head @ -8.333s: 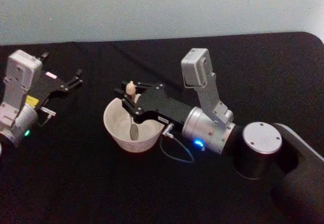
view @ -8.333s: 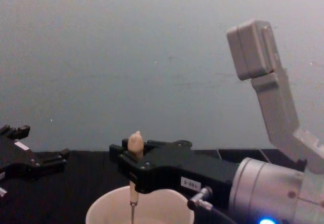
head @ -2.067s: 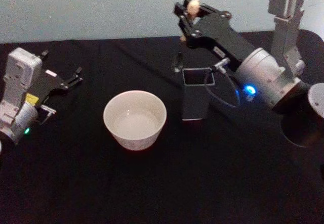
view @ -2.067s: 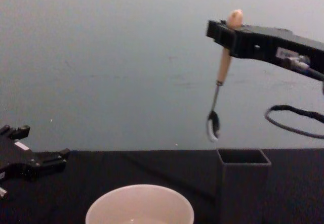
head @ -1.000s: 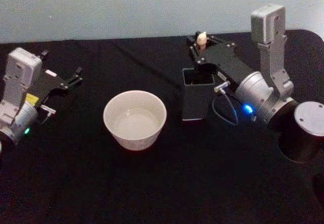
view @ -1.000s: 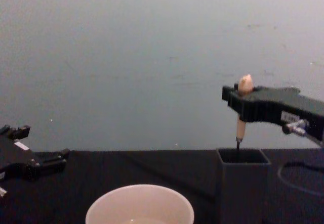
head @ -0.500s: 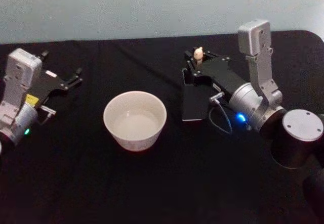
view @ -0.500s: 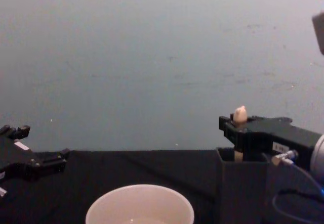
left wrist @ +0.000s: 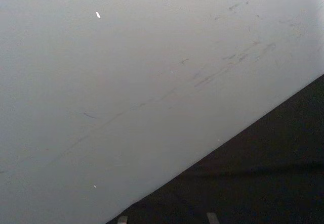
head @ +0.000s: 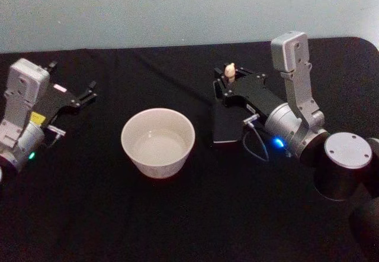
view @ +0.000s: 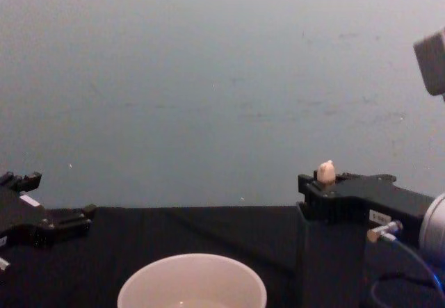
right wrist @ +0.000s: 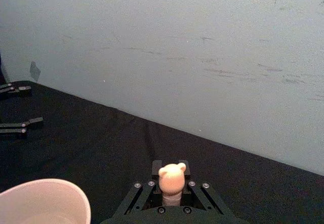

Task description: Pick up the stirring spoon with one hand, stir inside the cup, then place it back in its original position.

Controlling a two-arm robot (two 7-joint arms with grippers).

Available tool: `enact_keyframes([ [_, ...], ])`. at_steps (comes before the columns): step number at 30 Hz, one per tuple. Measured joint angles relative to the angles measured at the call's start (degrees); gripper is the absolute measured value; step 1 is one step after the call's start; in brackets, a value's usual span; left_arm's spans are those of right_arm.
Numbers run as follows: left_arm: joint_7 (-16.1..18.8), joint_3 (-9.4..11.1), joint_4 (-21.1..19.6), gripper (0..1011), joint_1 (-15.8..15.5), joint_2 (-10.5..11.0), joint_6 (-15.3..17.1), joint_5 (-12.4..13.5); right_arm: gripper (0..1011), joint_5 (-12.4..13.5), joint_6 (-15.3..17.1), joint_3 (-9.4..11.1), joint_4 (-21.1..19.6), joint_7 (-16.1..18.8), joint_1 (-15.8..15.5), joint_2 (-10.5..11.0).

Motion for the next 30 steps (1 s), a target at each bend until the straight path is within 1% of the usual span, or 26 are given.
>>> enact_keyframes([
  [30, 0.00, 0.00, 0.00, 1001, 0.00, 0.00, 0.00, 0.00, 188, -0.01, 0.00, 0.03, 0.03, 0.08, 0.00, -0.01],
])
